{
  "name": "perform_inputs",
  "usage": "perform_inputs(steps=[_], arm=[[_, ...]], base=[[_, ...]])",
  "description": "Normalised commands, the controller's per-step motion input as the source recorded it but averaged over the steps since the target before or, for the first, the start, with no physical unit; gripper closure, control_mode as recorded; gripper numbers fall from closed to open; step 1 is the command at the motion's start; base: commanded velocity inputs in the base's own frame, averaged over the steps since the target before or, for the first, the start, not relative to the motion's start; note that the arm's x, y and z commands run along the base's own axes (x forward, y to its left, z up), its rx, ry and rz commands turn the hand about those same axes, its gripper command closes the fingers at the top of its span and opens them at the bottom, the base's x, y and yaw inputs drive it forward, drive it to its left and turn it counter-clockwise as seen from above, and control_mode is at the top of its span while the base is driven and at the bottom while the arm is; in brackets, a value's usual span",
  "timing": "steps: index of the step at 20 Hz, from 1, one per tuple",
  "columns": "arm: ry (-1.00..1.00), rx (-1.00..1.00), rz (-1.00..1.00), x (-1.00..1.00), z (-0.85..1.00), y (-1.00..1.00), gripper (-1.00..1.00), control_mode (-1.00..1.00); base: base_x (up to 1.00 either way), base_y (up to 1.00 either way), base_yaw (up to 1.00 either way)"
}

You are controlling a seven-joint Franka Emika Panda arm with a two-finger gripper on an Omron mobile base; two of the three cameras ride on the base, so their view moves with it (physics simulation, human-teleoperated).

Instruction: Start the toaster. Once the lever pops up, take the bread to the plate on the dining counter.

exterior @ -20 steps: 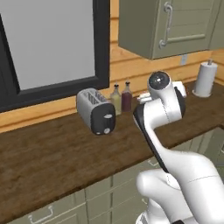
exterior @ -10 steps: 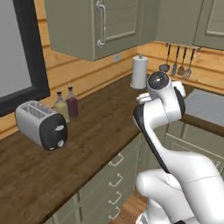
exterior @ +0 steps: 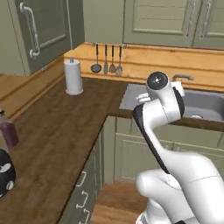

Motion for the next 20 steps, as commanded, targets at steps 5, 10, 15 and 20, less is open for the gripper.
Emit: perform_inputs(steps=[5, 10, 15, 20], arm=[[0.00, 0.00, 0.00, 0.00, 0.00, 0.00, 1.00, 1.00], [0.00, 0.00, 0.00, 0.00, 0.00, 0.00, 1.00, 1.00], [0.00, 0.00, 0.00, 0.00, 0.00, 0.00, 1.00, 1.00], [0.00, 0.00, 0.00, 0.00, 0.00, 0.00, 1.00, 1.00]], base=[[0.00, -0.47, -0.65], [0.00, -0.48, -0.64], [0.00, -0.49, -0.65], [0.00, -0.52, -0.64]])
